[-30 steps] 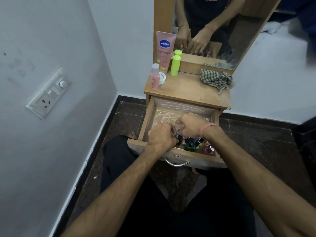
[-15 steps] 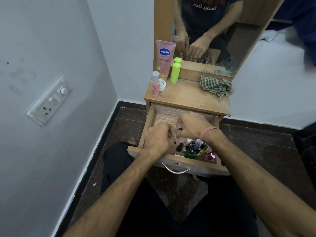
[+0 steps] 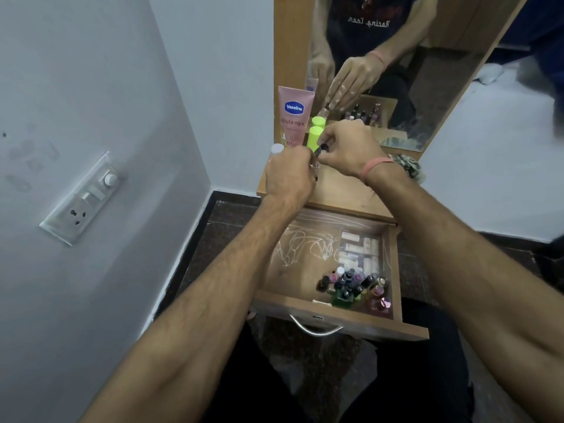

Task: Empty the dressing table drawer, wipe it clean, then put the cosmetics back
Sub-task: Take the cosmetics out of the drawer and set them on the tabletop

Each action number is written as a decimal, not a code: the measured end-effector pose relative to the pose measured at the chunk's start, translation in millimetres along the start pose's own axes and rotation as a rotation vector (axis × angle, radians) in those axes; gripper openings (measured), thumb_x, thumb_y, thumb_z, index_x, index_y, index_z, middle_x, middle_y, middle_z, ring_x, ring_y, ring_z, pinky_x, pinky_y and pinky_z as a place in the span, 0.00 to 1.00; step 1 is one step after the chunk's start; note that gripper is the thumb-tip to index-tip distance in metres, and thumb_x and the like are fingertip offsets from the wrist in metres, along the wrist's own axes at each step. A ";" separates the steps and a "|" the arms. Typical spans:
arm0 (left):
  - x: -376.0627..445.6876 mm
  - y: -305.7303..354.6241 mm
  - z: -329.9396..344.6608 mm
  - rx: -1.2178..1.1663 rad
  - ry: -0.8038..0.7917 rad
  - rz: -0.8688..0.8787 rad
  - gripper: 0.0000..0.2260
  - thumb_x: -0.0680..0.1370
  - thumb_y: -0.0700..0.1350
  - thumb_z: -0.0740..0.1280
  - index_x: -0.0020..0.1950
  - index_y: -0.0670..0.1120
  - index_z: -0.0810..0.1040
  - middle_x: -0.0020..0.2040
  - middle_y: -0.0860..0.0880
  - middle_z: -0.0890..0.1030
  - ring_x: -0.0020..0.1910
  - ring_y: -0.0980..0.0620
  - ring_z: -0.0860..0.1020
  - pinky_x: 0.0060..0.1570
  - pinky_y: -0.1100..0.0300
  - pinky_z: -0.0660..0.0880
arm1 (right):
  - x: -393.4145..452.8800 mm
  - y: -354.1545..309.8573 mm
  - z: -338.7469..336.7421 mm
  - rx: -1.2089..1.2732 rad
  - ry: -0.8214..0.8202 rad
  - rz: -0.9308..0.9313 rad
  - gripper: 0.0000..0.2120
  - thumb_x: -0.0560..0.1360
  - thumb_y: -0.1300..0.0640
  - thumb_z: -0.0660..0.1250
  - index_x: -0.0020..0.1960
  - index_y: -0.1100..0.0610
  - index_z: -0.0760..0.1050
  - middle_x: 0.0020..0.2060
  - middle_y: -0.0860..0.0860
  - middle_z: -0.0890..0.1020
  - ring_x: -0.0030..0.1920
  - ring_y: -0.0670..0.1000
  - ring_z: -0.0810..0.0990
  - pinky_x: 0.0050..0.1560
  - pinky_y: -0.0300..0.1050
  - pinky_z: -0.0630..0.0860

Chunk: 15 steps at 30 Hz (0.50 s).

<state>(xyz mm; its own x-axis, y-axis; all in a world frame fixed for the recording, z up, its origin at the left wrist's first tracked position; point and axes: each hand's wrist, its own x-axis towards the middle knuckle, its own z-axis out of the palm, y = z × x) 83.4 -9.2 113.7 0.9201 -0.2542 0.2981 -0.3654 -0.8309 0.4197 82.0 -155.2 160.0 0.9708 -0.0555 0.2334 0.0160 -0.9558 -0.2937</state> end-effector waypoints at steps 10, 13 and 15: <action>27.7 -2.3 26.9 0.103 -0.064 -0.043 0.07 0.84 0.40 0.70 0.60 0.46 0.85 0.54 0.43 0.85 0.55 0.39 0.84 0.52 0.46 0.83 | 38.8 16.1 34.1 0.042 -0.085 0.066 0.06 0.72 0.58 0.79 0.48 0.52 0.88 0.42 0.49 0.87 0.47 0.51 0.85 0.55 0.50 0.85; 32.8 -3.1 29.7 0.095 -0.059 -0.051 0.06 0.85 0.41 0.69 0.60 0.46 0.84 0.55 0.43 0.85 0.55 0.39 0.83 0.52 0.45 0.82 | 43.2 18.3 38.6 0.039 -0.083 0.065 0.06 0.72 0.57 0.78 0.49 0.51 0.88 0.42 0.49 0.87 0.47 0.51 0.85 0.56 0.50 0.85; 34.9 -3.5 30.1 0.111 -0.061 -0.050 0.06 0.85 0.41 0.69 0.61 0.46 0.84 0.56 0.43 0.85 0.56 0.39 0.83 0.52 0.44 0.82 | 45.6 21.1 40.5 0.044 -0.069 0.072 0.06 0.72 0.57 0.79 0.50 0.51 0.88 0.43 0.49 0.88 0.48 0.51 0.86 0.57 0.50 0.85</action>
<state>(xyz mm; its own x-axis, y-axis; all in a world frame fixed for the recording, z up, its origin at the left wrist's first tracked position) 121.0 -30.0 96.8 0.9448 -0.2380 0.2251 -0.3044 -0.8918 0.3346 136.3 -166.2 126.9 0.9840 -0.1020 0.1460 -0.0454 -0.9362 -0.3485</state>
